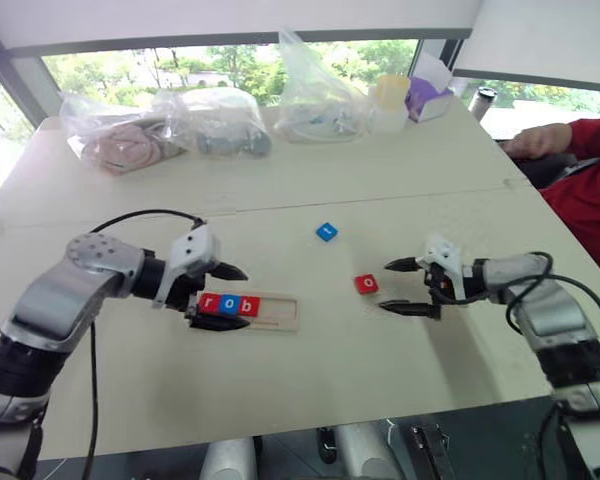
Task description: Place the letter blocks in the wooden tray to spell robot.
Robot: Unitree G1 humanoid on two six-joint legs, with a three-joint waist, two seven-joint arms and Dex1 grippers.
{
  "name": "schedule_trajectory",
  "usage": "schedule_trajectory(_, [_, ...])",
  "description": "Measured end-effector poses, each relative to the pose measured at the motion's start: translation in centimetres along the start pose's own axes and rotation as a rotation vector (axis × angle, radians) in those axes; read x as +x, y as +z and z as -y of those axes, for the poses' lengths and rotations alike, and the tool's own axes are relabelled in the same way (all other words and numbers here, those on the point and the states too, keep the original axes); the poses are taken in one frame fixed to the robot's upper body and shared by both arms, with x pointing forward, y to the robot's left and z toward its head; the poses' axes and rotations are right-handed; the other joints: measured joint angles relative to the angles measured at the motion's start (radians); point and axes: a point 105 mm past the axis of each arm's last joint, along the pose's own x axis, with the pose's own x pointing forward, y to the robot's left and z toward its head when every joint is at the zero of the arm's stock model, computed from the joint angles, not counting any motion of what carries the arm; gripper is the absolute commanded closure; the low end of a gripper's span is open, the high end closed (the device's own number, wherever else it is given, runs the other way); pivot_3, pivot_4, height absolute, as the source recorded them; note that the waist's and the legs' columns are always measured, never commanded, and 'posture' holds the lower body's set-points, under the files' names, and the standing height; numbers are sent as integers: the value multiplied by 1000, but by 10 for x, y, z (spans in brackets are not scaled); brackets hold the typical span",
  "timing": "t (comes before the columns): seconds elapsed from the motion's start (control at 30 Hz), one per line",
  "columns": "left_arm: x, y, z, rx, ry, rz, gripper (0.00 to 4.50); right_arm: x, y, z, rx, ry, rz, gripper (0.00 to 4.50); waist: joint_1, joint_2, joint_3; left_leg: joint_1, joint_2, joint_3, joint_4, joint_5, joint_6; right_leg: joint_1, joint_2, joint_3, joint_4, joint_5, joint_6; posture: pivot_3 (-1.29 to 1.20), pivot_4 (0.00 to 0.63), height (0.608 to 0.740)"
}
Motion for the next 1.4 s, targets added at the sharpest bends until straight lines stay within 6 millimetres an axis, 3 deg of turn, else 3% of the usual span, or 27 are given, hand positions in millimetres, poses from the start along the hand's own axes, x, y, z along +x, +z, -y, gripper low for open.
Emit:
schedule_trajectory(0.2, [-7,-2,-1,-13,53,-1,0,15,-4,5,-61,65,-2,21,5,0,0,-1,0,1,0,0,0,0,-1,0,0,0,0,0,150,740])
schedule_trajectory(0.23, [-8,-3,0,-20,58,1,0,15,-5,5,-65,77,-1,254,5,0,0,-1,0,1,0,0,0,0,-1,0,0,0,0,0,150,740])
schedule_trajectory(0.33, [-8,-6,5,-34,65,0,0,15,-6,0,-92,126,-1,1361,4,0,0,-1,0,1,0,0,0,0,-2,1,0,0,1,0,150,740])
schedule_trajectory(0.47, [-13,-5,3,-42,94,1,0,14,-6,-3,-100,156,1,3400,4,0,0,0,0,1,0,0,0,0,-1,0,1,0,1,0,150,740])
schedule_trajectory(0.63, [-21,-7,-2,-51,128,-12,0,16,8,0,-74,122,21,3392,0,0,0,2,0,1,1,0,0,0,-1,1,3,0,0,0,150,740])
schedule_trajectory(0.83, [-47,-16,-12,-70,221,-60,0,44,75,-20,-101,103,141,3392,2,0,0,2,1,0,0,0,0,-2,1,0,7,0,0,0,150,740])
schedule_trajectory(0.93, [-56,-20,-11,-80,239,-88,0,63,95,-33,-105,97,146,3392,3,0,0,2,1,0,0,0,0,-2,0,0,7,0,0,0,150,740])
schedule_trajectory(1.17, [-52,-16,2,-85,219,-85,0,110,98,-64,-117,134,26,3392,6,0,0,-1,0,1,2,0,0,-2,-2,0,5,0,0,0,150,740])
schedule_trajectory(1.4, [-51,-18,7,-113,237,-69,0,114,87,-72,-145,135,-47,3392,4,0,0,-1,0,1,2,0,0,-2,-1,0,4,0,0,0,150,740])
